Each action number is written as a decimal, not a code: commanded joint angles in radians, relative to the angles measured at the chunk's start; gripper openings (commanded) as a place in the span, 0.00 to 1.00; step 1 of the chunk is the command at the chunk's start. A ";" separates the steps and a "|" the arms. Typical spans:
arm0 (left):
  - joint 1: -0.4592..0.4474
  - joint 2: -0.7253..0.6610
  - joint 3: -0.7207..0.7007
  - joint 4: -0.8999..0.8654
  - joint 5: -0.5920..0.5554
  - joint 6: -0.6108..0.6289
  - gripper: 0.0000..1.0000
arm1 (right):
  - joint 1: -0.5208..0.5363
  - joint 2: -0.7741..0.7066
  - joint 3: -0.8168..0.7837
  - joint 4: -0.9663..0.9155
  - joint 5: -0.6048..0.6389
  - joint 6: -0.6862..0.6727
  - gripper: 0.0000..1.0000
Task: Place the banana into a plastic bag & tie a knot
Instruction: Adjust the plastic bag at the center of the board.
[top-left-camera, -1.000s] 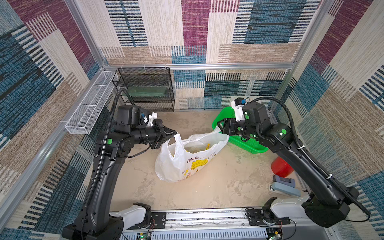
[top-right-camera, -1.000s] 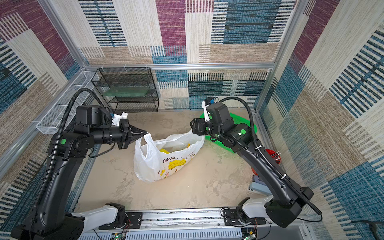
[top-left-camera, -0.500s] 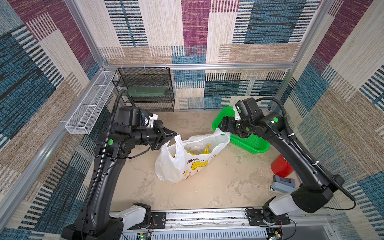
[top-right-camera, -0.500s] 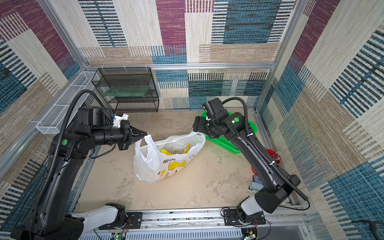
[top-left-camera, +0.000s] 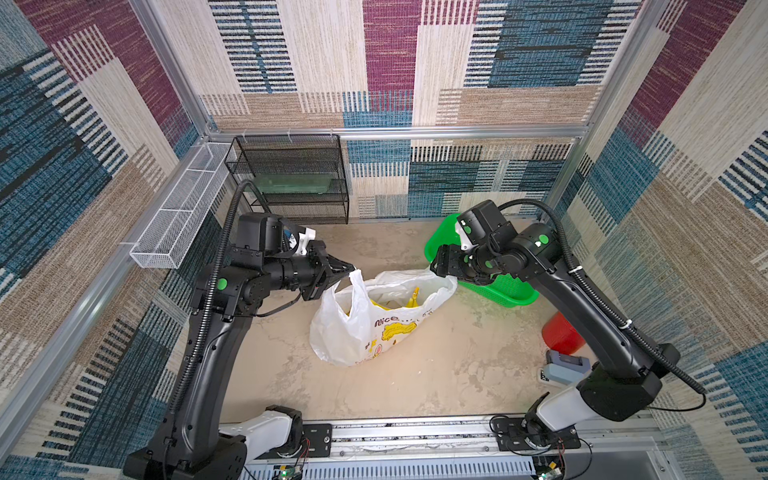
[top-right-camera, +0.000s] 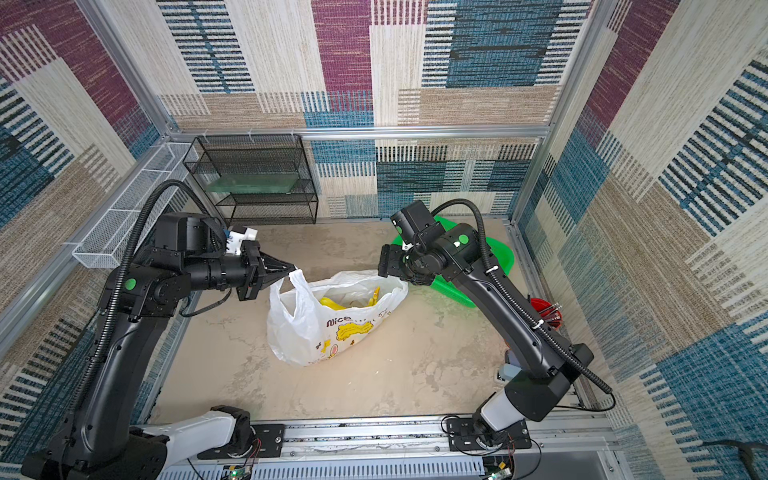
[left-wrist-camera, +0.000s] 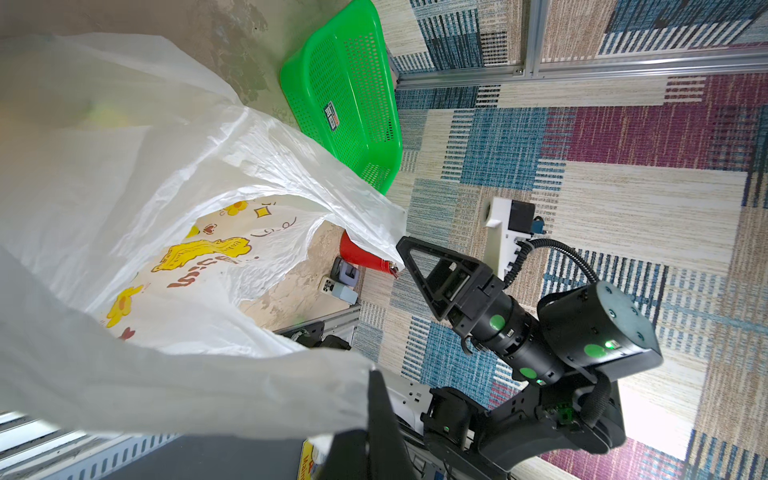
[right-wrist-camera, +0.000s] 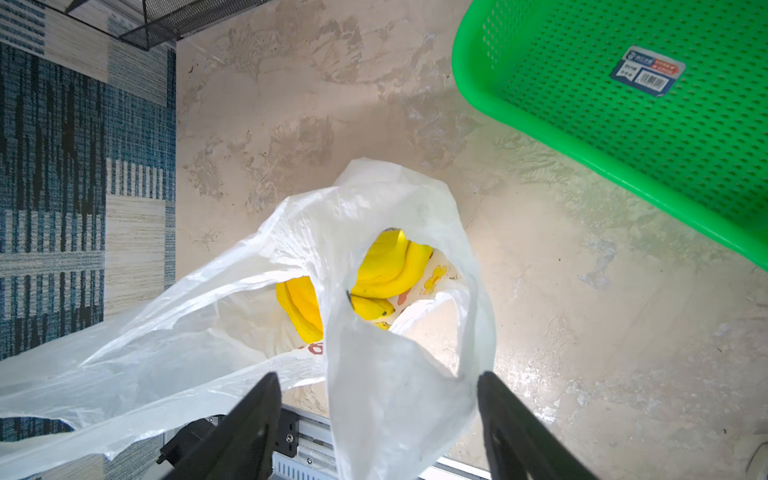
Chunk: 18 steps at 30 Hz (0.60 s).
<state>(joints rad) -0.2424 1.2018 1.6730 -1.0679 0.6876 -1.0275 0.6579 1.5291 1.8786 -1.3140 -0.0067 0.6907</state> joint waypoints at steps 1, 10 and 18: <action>0.001 -0.002 -0.006 0.034 0.021 -0.003 0.00 | -0.004 0.004 -0.015 -0.013 0.021 0.004 0.68; 0.001 -0.005 -0.010 0.035 0.021 -0.002 0.00 | -0.004 0.014 -0.050 -0.001 0.036 0.004 0.25; 0.002 -0.007 -0.015 0.039 0.019 0.004 0.00 | -0.011 -0.022 0.006 0.050 0.066 0.020 0.00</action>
<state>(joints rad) -0.2424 1.1965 1.6581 -1.0504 0.6876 -1.0451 0.6483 1.5303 1.8587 -1.3170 0.0265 0.7021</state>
